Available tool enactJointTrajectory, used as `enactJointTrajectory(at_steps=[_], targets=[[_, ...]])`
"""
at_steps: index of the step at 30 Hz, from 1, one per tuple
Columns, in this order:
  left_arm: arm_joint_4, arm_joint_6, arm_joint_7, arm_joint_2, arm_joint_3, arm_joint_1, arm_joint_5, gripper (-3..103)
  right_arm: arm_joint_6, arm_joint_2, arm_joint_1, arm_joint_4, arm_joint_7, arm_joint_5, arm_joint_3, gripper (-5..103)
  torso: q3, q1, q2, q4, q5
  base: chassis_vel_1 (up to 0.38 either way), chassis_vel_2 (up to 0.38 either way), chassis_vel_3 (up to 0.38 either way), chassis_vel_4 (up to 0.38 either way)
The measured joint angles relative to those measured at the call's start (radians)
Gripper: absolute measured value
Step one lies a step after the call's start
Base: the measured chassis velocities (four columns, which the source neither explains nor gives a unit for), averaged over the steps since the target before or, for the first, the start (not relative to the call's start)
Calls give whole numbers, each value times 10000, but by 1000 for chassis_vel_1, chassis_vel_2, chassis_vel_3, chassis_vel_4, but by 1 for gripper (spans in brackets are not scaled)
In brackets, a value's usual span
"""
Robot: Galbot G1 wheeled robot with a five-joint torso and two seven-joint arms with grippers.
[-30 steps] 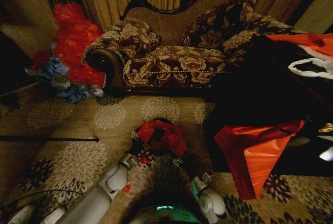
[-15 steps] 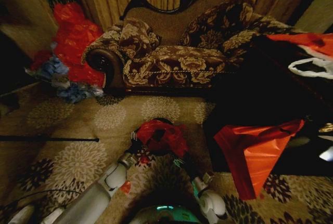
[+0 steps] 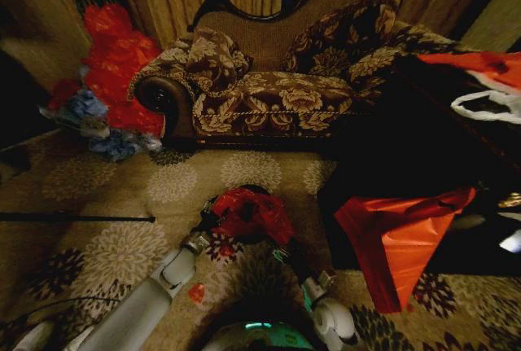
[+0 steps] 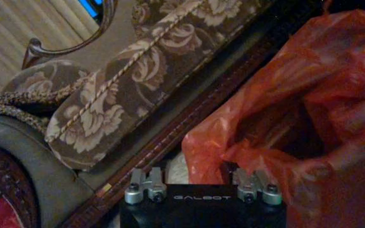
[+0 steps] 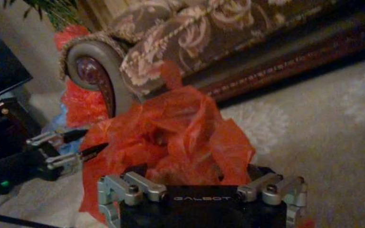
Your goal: Place a garbage bag over the trash bin.
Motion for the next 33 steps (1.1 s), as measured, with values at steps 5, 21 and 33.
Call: enactJointTrajectory(at_steps=[5,21,33], targets=[[-32,115,20,-82,185,-490,-280,41,5,-372,-319,811,58,-102,-52,100,0,0,0,-3,0,0,0,0,0],[-337,247,23,153,115,-577,-481,0,-2233,-2025,2806,-560,1944,3311,-536,100,1,1,0,3,2,0,0,0,0],[-281,261,17,190,104,-691,-619,0,-2900,-1861,3649,-971,2202,4975,-1312,100,0,-1,0,0,0,0,0,0,0]])
